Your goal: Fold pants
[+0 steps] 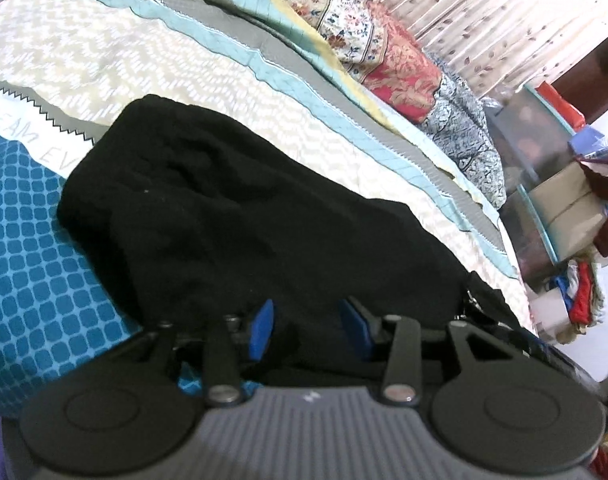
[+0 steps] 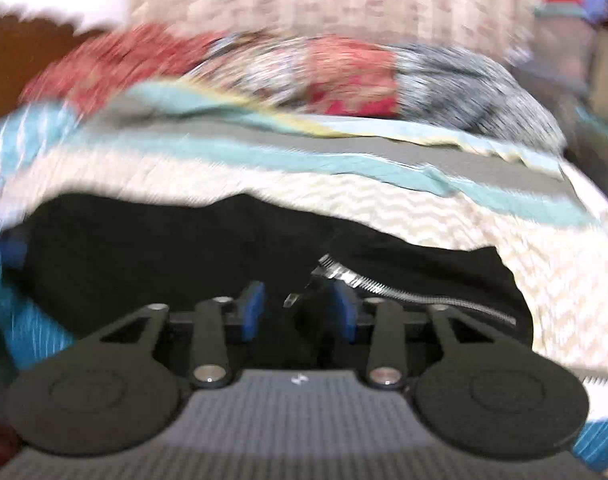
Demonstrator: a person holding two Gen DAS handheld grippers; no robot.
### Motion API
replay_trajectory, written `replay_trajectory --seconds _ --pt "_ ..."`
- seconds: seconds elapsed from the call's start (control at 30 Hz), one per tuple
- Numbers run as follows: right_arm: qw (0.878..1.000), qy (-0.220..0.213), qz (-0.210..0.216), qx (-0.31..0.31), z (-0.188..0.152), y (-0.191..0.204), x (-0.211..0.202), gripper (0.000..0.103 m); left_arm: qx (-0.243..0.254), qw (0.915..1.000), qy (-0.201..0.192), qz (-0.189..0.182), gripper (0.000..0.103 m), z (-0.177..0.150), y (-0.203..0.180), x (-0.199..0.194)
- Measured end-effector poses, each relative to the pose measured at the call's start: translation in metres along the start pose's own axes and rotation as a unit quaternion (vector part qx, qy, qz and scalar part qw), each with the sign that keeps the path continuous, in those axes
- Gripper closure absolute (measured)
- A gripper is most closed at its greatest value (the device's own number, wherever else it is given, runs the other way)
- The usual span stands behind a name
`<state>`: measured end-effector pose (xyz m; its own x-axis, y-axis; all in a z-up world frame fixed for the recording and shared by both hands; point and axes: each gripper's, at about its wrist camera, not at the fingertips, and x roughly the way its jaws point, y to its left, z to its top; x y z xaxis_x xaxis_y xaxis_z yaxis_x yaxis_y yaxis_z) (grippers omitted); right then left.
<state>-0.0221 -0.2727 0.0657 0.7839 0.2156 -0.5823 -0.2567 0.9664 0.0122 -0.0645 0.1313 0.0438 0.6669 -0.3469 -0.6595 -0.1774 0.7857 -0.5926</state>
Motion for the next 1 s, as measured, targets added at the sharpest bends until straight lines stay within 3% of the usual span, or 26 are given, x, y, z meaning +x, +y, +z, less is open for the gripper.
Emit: replay_trajectory --seconds 0.07,0.17,0.27,0.33,0.43,0.5,0.63,0.77,0.83,0.87,0.93,0.97,1.0 --pt "0.998 0.021 -0.015 0.059 -0.003 -0.012 0.022 0.075 -0.007 1.0 -0.003 0.003 0.064 0.001 0.005 -0.002" --pt "0.989 0.105 -0.034 0.102 -0.023 -0.018 0.065 0.073 -0.022 0.9995 -0.021 0.008 0.063 0.002 0.02 -0.016" --pt "0.992 0.092 -0.055 0.071 -0.015 0.001 0.055 0.073 -0.051 0.9968 -0.057 0.025 0.054 0.002 0.046 -0.041" --pt "0.994 0.056 -0.057 0.073 -0.001 0.01 0.037 0.071 -0.076 0.9941 -0.072 0.031 0.044 0.002 0.066 -0.051" --pt "0.996 0.031 -0.022 0.084 0.015 0.028 0.033 0.071 -0.12 0.9895 -0.072 0.036 0.03 0.004 0.093 -0.05" --pt "0.994 0.046 0.02 0.095 0.021 0.047 0.046 0.071 -0.151 0.9857 -0.071 0.024 0.024 0.007 0.107 -0.042" --pt "0.981 0.107 0.11 0.116 0.023 0.102 0.084 0.074 -0.176 0.9814 -0.076 -0.01 0.001 0.018 0.116 -0.025" --pt "0.964 0.145 0.172 0.143 0.029 0.154 0.122 0.078 -0.165 0.9835 -0.074 -0.011 0.001 0.03 0.114 -0.002" --pt "0.956 0.161 0.186 0.16 0.035 0.171 0.14 0.08 -0.161 0.9842 -0.073 0.003 0.009 0.033 0.114 0.009" --pt "0.952 0.172 0.187 0.172 0.034 0.179 0.152 0.08 -0.161 0.9841 -0.074 0.015 0.014 0.034 0.114 0.011" --pt "0.94 0.204 0.18 0.208 0.028 0.185 0.17 0.08 -0.154 0.9845 -0.076 0.036 0.052 0.034 0.112 0.013" --pt "0.93 0.229 0.176 0.229 0.02 0.185 0.181 0.083 -0.154 0.9847 -0.073 0.034 0.056 0.033 0.112 0.014" --pt "0.922 0.243 0.172 0.246 0.011 0.185 0.19 0.097 -0.161 0.9837 -0.073 0.03 0.062 0.032 0.113 0.014"
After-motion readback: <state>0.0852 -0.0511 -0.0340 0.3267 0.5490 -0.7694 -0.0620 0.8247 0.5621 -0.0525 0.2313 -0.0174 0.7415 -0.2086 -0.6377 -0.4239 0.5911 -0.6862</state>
